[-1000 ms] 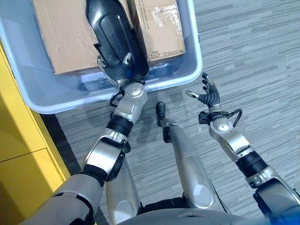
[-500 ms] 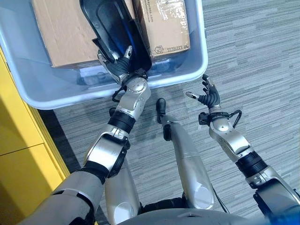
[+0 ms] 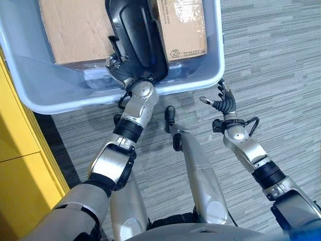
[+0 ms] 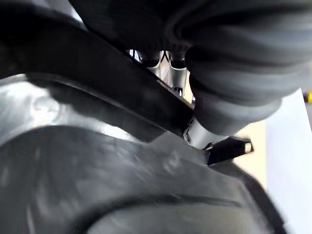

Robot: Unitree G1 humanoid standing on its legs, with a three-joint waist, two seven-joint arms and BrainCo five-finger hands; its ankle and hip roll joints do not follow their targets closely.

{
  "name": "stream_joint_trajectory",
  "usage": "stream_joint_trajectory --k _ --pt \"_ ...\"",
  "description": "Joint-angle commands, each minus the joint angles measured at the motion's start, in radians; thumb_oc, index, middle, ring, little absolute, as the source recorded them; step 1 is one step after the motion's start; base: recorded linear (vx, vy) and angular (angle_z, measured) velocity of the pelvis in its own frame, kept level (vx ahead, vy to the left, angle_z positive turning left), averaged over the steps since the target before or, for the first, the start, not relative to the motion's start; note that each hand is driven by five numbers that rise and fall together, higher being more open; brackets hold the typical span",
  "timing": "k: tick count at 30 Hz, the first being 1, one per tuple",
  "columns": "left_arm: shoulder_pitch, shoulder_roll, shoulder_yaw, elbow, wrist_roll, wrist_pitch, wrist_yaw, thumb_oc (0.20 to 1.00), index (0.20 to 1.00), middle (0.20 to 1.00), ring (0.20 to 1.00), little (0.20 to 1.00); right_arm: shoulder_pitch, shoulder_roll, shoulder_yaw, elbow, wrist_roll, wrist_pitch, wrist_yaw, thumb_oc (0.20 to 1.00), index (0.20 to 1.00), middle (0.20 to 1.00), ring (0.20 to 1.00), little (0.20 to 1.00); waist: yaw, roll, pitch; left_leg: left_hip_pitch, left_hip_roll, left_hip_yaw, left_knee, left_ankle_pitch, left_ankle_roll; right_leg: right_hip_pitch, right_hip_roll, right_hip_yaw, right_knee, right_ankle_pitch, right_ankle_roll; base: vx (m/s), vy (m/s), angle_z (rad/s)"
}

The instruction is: Move parts from the plastic box to the shelf.

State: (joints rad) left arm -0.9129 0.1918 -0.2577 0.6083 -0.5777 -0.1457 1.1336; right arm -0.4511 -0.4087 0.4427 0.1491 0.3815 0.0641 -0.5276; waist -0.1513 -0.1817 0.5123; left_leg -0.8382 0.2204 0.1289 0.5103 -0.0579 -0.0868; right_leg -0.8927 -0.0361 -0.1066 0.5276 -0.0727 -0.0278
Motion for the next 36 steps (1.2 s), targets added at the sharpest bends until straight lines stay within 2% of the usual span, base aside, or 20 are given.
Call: stream_joint_trajectory --k 1,11,19,25,28,31,34,36 --pt "0.074 -0.015 -0.01 0.092 0.012 -0.024 0.013 0.2 0.2 0.2 0.2 0.2 0.015 0.013 -0.033 -0.075 0.007 -0.049 -0.02 1.0 1.0 1.0 1.0 1.0 0.003 -0.058 0.008 -0.07 0.004 -0.034 0.089 0.002 0.001 0.032 -0.029 -0.054 0.004 0.032 0.057 0.0 0.0 0.0" --pt "0.07 -0.021 -0.004 0.078 0.064 -0.049 0.039 0.2 0.2 0.2 0.2 0.2 0.017 0.022 -0.031 -0.074 0.014 -0.057 -0.02 1.0 1.0 1.0 1.0 1.0 0.004 -0.057 0.008 -0.054 0.002 -0.033 0.085 0.001 0.001 0.045 -0.027 -0.052 0.01 0.026 0.056 0.0 -0.002 0.0" --pt "0.092 -0.012 0.02 0.044 0.157 -0.12 0.07 0.2 0.2 0.2 0.2 0.2 0.045 0.033 -0.029 -0.074 -0.008 -0.086 -0.001 1.0 1.0 1.0 1.0 1.0 0.007 -0.034 0.008 0.024 -0.005 -0.01 0.034 0.013 -0.004 0.115 -0.025 -0.046 -0.014 0.01 0.052 -0.01 0.009 -0.02" --pt "0.147 0.014 0.064 0.004 0.193 -0.192 0.039 0.2 0.2 0.2 0.2 0.2 0.075 0.019 -0.047 -0.076 -0.033 -0.11 0.024 1.0 1.0 1.0 1.0 1.0 0.017 0.014 0.008 0.165 -0.013 0.02 -0.054 0.035 -0.011 0.236 -0.031 -0.033 -0.063 -0.005 0.048 -0.01 0.067 -0.01" --pt "0.2 0.05 0.114 -0.047 0.241 -0.254 0.011 0.2 0.2 0.2 0.2 0.2 0.101 -0.006 -0.075 -0.091 -0.052 -0.112 0.077 1.0 1.0 1.0 1.0 1.0 0.024 0.067 0.008 0.292 -0.024 0.04 -0.135 0.074 0.0 0.343 -0.037 -0.018 -0.128 0.011 0.032 -0.07 0.177 0.0" --pt "0.233 0.058 0.136 -0.078 0.286 -0.288 0.023 0.2 0.2 0.2 0.2 0.2 0.119 -0.018 -0.079 -0.1 -0.07 -0.104 0.097 1.0 1.0 1.0 1.0 1.0 0.02 0.092 0.008 0.361 -0.024 0.04 -0.172 0.08 0.0 0.41 -0.038 -0.004 -0.172 0.013 0.029 0.0 0.145 0.01" --pt "0.264 0.076 0.163 -0.126 0.266 -0.327 0.01 0.2 0.2 0.2 0.2 0.2 0.145 -0.035 -0.082 -0.113 -0.091 -0.095 0.135 1.0 1.0 1.0 1.0 1.0 0.015 0.116 0.008 0.468 -0.027 0.041 -0.226 0.091 0.003 0.515 -0.042 0.015 -0.228 0.017 0.029 0.03 0.162 -0.02" --pt "0.273 0.083 0.171 -0.147 0.282 -0.326 0.011 0.2 0.2 0.2 0.2 0.2 0.151 -0.039 -0.085 -0.117 -0.095 -0.092 0.144 1.0 1.0 1.0 1.0 1.0 0.015 0.122 0.0 0.495 -0.027 0.042 -0.239 0.091 0.004 0.543 -0.042 0.018 -0.241 0.017 0.029 0.04 0.069 -0.01"
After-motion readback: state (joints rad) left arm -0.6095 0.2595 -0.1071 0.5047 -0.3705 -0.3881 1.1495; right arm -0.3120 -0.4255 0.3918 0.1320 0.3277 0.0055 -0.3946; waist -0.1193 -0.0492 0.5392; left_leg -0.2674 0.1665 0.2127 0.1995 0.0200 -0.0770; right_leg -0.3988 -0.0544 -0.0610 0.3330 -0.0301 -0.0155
